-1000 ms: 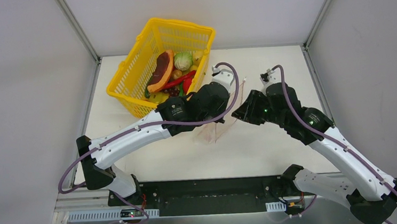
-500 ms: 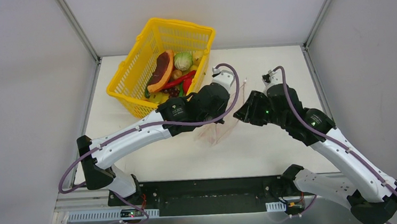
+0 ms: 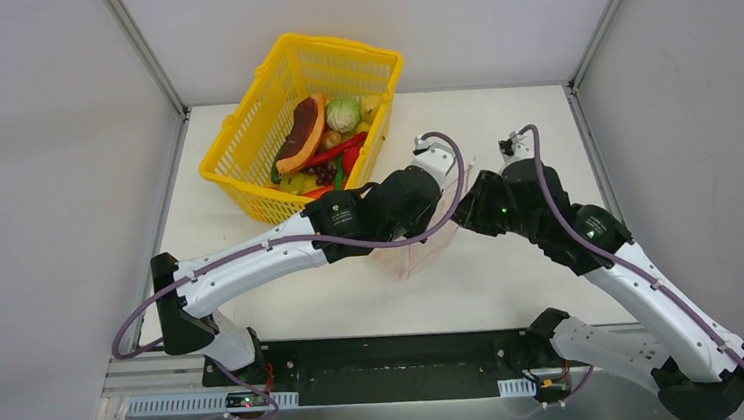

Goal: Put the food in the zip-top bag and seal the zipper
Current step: Open the zipper of the food storage bag, then move the bin to the center of the board.

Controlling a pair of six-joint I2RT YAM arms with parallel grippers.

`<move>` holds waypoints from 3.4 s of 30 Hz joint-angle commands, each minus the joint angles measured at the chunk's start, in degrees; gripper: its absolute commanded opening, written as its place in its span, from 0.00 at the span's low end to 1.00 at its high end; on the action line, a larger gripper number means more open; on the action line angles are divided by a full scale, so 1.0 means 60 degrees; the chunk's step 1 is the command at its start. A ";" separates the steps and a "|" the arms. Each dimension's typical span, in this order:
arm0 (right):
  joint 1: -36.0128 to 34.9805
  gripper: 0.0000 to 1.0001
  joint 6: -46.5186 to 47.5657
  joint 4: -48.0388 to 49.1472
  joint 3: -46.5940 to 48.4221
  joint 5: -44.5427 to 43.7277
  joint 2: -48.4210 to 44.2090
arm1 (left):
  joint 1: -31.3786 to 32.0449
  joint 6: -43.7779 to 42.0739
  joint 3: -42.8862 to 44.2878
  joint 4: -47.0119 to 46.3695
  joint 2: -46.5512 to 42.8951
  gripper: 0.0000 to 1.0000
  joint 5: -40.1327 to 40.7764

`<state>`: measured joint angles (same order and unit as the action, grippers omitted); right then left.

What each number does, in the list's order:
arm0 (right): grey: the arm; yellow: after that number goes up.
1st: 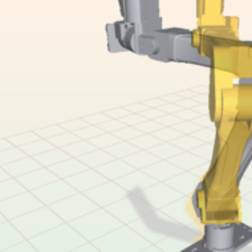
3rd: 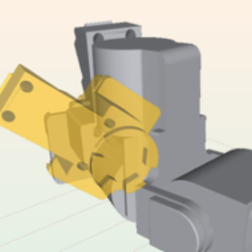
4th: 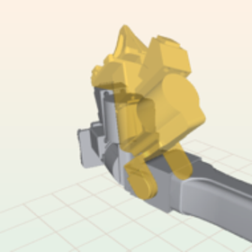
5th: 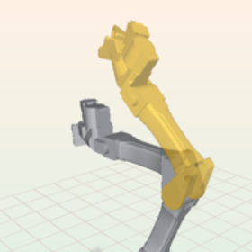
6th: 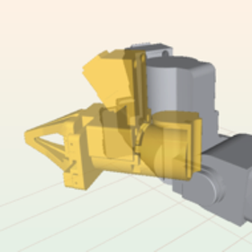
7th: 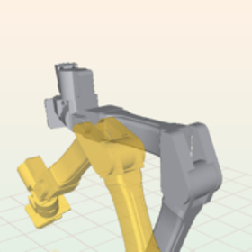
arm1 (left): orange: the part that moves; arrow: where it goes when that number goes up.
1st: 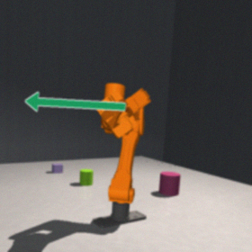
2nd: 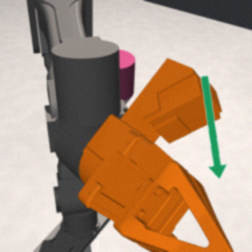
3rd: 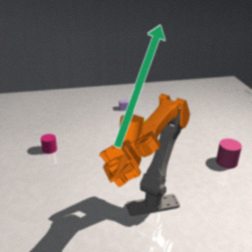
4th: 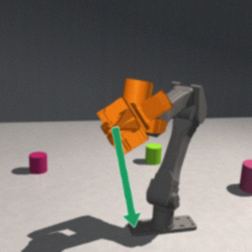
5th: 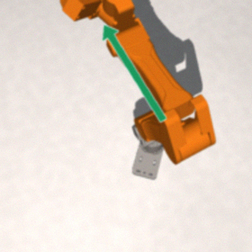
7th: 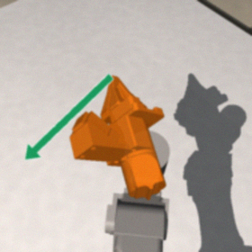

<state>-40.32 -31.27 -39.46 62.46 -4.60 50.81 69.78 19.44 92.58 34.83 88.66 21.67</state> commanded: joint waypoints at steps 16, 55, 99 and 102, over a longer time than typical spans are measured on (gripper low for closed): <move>0.0039 0.35 0.0377 -0.0703 0.0540 0.0204 -0.0297 | 0.0061 -0.0624 0.0169 -0.0292 -0.0057 0.00 0.0380; 0.0034 0.00 0.2183 -0.3404 0.3839 -0.1775 -0.0053 | -0.1564 0.1398 -0.2245 -0.3828 -0.1887 0.00 -0.1357; 0.1250 0.00 0.2058 0.0243 0.1217 0.0636 0.2214 | -0.3099 -0.1256 -0.1376 -0.1100 -0.2433 0.99 -0.2048; 0.1263 0.00 0.2054 0.0273 0.1215 0.0847 0.2226 | -0.3624 -0.1308 -0.1742 -0.0741 -0.2730 0.99 -0.1352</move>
<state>-33.12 -18.61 -40.69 69.63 -2.04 65.89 51.24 14.52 83.81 26.37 75.37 5.78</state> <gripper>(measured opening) 0.009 0.990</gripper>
